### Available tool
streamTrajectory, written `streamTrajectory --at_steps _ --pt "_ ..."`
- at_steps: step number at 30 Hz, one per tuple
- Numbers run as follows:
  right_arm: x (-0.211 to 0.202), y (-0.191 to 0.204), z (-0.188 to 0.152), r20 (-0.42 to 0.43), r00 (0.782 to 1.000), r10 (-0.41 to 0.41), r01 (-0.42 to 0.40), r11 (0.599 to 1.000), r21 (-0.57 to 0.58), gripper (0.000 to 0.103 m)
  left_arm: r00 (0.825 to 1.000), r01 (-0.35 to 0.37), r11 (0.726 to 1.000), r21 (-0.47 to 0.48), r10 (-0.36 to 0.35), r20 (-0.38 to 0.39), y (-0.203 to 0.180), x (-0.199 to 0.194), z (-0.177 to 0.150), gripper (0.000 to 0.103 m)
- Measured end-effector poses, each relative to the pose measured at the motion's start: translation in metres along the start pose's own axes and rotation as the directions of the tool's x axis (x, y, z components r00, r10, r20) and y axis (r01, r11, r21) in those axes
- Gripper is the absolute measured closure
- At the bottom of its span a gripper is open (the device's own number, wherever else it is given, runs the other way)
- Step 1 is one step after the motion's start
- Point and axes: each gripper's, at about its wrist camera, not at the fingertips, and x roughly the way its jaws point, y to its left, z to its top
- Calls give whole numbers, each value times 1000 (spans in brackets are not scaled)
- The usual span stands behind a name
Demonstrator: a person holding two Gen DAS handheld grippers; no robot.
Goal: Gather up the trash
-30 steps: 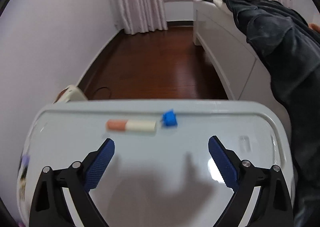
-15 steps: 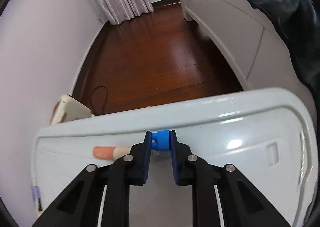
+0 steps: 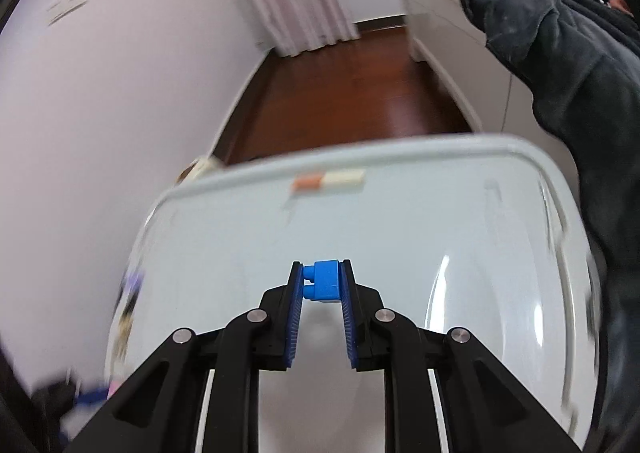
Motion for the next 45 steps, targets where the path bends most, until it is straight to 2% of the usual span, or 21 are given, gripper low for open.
streamTrajectory --at_steps 3,5,6,9,11,13,15,16,18,19,20,23,28,42,45 --pt "-32 23 -62 -41 999 32 -34 998 -60 85 1000 -8 1000 23 9 -20 -23 -12 -30 69" --pt "-50 34 -117 -99 994 55 -64 994 -86 85 998 5 1000 8 -4 -55 -40 -17 -63 69" --pt "-53 36 -131 -123 990 64 -75 993 -93 85 996 17 1000 -11 -18 -83 -47 -17 -81 69" --pt "-56 47 -205 -241 967 82 -110 988 -104 85 981 39 997 -67 -50 -187 -69 -9 -135 69" --pt "-50 50 -248 -315 945 83 -119 988 -98 85 965 20 996 -81 -40 -260 -78 2 -162 69" --pt "-42 49 -279 -366 928 71 -110 990 -87 85 955 -15 998 -68 -5 -295 -84 8 -176 69" --pt "-35 44 -301 -401 914 58 -90 994 -62 82 953 -54 997 -56 35 -300 -87 10 -179 67" --pt "-32 41 -306 -414 909 54 -81 996 -49 81 952 -66 996 -56 46 -303 -87 10 -180 65" --pt "-28 34 -312 -424 904 48 -58 998 -12 63 949 -88 995 -45 70 -306 -89 12 -180 51" --pt "-25 31 -311 -436 900 33 -37 999 0 47 948 -102 994 -42 85 -307 -90 11 -183 46" --pt "-29 28 -316 -428 904 25 -22 1000 11 37 945 -119 992 -42 100 -311 -92 14 -181 42" --pt "-32 22 -312 -392 920 15 4 999 49 22 939 -146 989 -37 127 -318 -91 17 -182 41" --pt "-36 16 -310 -382 923 48 -8 994 106 19 938 -171 984 -44 149 -314 -85 15 -184 41" --pt "-38 19 -304 -365 929 52 -29 997 68 16 941 -218 976 -25 203 -272 -84 12 -166 41" --pt "-41 19 -299 -356 932 63 -39 996 76 16 950 -227 974 -18 218 -222 -83 6 -155 40"
